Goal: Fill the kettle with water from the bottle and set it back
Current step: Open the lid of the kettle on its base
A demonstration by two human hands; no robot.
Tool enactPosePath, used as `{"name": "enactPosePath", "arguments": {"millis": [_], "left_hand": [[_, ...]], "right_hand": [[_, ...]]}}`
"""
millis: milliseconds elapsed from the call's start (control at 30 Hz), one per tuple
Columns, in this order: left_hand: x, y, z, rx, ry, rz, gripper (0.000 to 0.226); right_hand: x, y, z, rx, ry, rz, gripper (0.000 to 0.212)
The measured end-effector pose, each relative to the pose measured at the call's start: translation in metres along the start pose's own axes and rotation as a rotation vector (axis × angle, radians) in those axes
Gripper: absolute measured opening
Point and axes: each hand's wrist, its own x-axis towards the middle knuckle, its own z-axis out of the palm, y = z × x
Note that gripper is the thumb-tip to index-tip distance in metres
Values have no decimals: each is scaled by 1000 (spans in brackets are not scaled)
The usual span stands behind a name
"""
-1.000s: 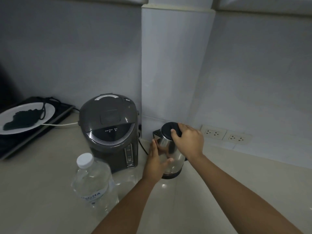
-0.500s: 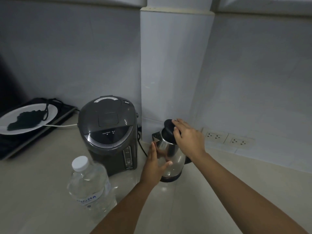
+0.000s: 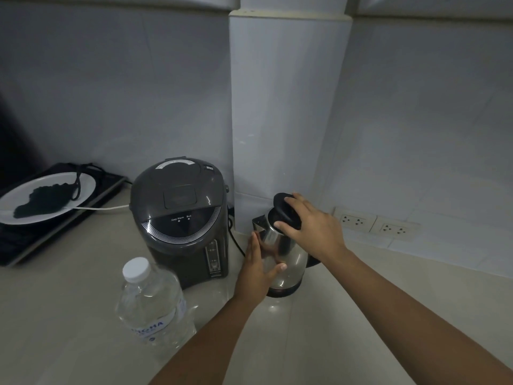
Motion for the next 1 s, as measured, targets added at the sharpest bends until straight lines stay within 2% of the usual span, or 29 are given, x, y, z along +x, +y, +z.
{"name": "enactPosePath", "arguments": {"millis": [167,300,500,733,1000], "left_hand": [[1,1,0,1,-4,-3,111],[2,1,-1,-11,1,-3,112],[3,-1,0,-15,6,-5,112],[0,1,-2,12,8,-2,111],[-3,4,-2,11,9,-8,110]], "right_hand": [[2,3,-2,-44,147,-24,60],[8,5,-7,-111,273,-139,59],[9,22,-13,-177,178,-80,52],[-3,41,-11,-266,212,105,61],[-27,58,7,-260,101,125,59]]}}
